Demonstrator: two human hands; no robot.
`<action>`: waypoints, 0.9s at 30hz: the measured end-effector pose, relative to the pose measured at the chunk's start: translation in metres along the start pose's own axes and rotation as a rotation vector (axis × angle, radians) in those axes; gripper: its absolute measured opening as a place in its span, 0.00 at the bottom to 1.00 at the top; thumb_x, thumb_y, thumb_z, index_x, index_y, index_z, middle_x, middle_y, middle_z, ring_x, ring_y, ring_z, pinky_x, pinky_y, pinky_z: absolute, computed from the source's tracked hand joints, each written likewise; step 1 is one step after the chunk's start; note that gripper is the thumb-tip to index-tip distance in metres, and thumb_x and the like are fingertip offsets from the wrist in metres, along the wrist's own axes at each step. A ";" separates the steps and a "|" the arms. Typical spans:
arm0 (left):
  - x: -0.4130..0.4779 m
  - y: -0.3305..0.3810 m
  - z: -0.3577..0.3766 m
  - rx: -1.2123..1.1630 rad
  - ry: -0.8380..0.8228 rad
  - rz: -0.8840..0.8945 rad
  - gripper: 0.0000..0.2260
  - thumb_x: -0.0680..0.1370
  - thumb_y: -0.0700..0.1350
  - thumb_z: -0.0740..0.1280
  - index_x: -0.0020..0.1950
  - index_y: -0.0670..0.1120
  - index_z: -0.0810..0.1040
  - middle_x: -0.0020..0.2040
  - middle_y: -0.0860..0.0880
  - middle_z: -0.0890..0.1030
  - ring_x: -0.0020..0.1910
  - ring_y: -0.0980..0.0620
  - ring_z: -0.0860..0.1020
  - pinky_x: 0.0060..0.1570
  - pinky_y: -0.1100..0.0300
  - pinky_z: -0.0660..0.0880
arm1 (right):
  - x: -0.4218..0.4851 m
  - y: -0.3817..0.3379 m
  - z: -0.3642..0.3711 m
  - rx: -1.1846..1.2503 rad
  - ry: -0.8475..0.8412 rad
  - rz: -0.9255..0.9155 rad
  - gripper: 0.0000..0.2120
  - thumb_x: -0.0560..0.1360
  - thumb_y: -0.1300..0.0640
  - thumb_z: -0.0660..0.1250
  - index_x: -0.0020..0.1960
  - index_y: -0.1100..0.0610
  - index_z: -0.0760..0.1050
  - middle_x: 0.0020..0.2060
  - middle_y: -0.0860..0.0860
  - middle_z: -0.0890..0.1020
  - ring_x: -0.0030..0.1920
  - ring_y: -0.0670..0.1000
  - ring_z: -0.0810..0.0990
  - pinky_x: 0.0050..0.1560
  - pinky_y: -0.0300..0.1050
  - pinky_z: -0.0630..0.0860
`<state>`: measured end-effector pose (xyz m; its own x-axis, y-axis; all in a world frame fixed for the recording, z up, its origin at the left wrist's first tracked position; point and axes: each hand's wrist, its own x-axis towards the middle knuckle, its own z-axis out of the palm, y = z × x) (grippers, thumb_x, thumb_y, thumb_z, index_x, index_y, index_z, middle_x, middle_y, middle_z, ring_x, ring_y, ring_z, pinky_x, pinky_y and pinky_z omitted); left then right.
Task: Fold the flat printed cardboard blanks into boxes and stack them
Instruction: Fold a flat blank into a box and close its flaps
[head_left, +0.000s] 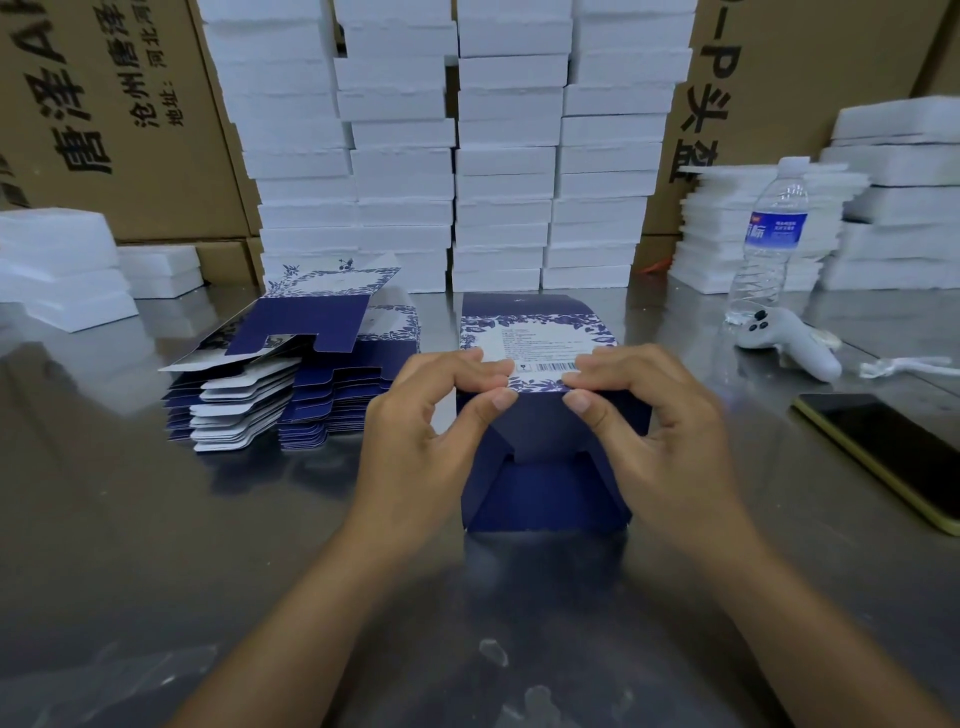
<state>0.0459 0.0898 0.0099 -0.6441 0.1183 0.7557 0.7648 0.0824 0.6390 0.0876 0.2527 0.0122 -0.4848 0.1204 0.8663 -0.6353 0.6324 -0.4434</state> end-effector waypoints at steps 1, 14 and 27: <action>0.000 0.000 0.000 -0.002 0.002 0.005 0.07 0.72 0.46 0.70 0.41 0.60 0.77 0.48 0.60 0.82 0.58 0.58 0.77 0.58 0.65 0.71 | 0.000 0.000 0.000 0.004 -0.003 0.000 0.05 0.71 0.60 0.69 0.46 0.53 0.79 0.43 0.49 0.81 0.50 0.52 0.80 0.53 0.42 0.74; 0.001 -0.001 -0.004 0.005 0.004 0.017 0.06 0.72 0.44 0.70 0.42 0.56 0.78 0.47 0.60 0.82 0.56 0.60 0.78 0.57 0.67 0.71 | 0.000 0.010 -0.004 0.115 0.020 0.151 0.06 0.72 0.55 0.68 0.44 0.44 0.79 0.47 0.39 0.81 0.55 0.44 0.79 0.58 0.45 0.74; 0.005 -0.005 -0.019 0.121 0.061 -0.051 0.06 0.74 0.49 0.68 0.38 0.52 0.76 0.49 0.60 0.81 0.54 0.57 0.79 0.47 0.64 0.73 | -0.002 0.013 -0.007 0.181 0.026 0.213 0.05 0.73 0.48 0.65 0.47 0.43 0.80 0.51 0.39 0.81 0.58 0.43 0.78 0.60 0.43 0.73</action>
<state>0.0386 0.0712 0.0127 -0.6788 0.0512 0.7326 0.7249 0.2063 0.6572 0.0844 0.2659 0.0063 -0.6047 0.2569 0.7539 -0.6191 0.4439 -0.6479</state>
